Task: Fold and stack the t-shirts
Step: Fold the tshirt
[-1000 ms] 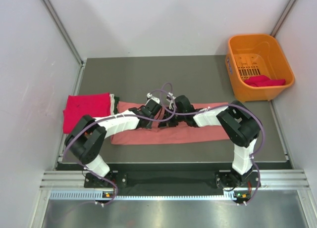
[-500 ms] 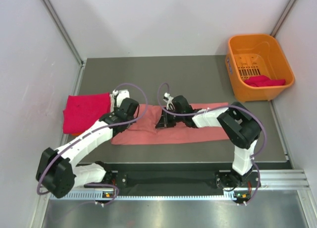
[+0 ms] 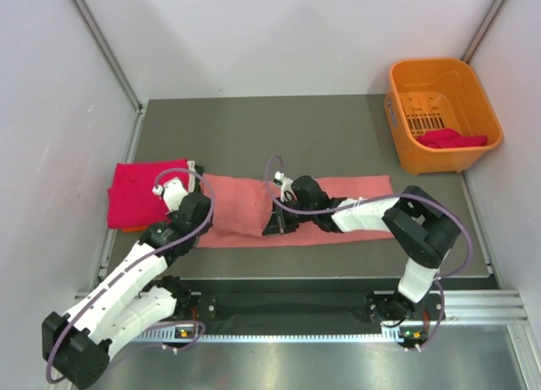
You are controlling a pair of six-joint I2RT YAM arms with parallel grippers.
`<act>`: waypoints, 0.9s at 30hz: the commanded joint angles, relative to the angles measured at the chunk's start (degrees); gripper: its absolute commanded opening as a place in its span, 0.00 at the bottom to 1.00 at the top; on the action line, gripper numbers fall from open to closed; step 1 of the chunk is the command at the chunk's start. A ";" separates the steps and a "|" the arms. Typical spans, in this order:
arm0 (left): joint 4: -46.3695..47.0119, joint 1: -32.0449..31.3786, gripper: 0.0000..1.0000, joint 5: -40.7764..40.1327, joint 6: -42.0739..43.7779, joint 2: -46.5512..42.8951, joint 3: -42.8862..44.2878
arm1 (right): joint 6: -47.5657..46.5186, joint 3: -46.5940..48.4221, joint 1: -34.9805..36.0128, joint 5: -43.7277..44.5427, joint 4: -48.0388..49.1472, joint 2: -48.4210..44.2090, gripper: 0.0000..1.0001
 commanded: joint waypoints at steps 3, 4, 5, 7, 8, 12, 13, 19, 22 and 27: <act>-6.30 0.18 0.00 0.23 -8.43 -2.84 -1.30 | -0.53 -0.74 2.57 -0.78 -0.06 -1.48 0.02; -6.30 0.27 0.00 1.72 -8.95 -3.45 -1.38 | -0.71 -0.83 2.92 -0.69 -0.32 -1.31 0.03; -6.65 0.18 0.02 2.69 -9.48 -3.63 -1.56 | -0.79 -0.92 3.01 -0.69 -0.50 -1.22 0.08; -9.18 0.18 0.47 2.62 -13.31 -3.72 -1.91 | -1.14 -1.53 3.36 -0.69 -0.50 -1.39 0.29; -10.25 0.27 0.56 2.18 -14.48 -3.81 -1.91 | -1.23 -1.80 3.28 -0.34 -0.06 -1.74 0.47; -13.77 -0.08 0.66 -2.04 -17.83 -7.13 -0.68 | -3.60 -0.23 3.28 2.38 -3.56 -4.81 0.56; -13.77 -0.08 0.66 -2.83 -17.31 -7.93 -0.59 | -4.04 0.57 3.36 2.65 -5.75 -5.17 0.56; 0.17 -0.08 0.70 0.93 -8.36 -6.72 -1.82 | -6.59 5.76 2.58 5.99 -12.61 -6.75 0.48; 6.61 0.00 0.69 4.37 -5.10 0.48 -0.25 | -7.21 5.15 0.91 12.04 -17.69 -10.17 0.47; 9.95 0.61 0.67 4.02 -2.27 15.92 7.39 | -8.09 0.07 -4.17 26.98 -25.72 -19.82 0.48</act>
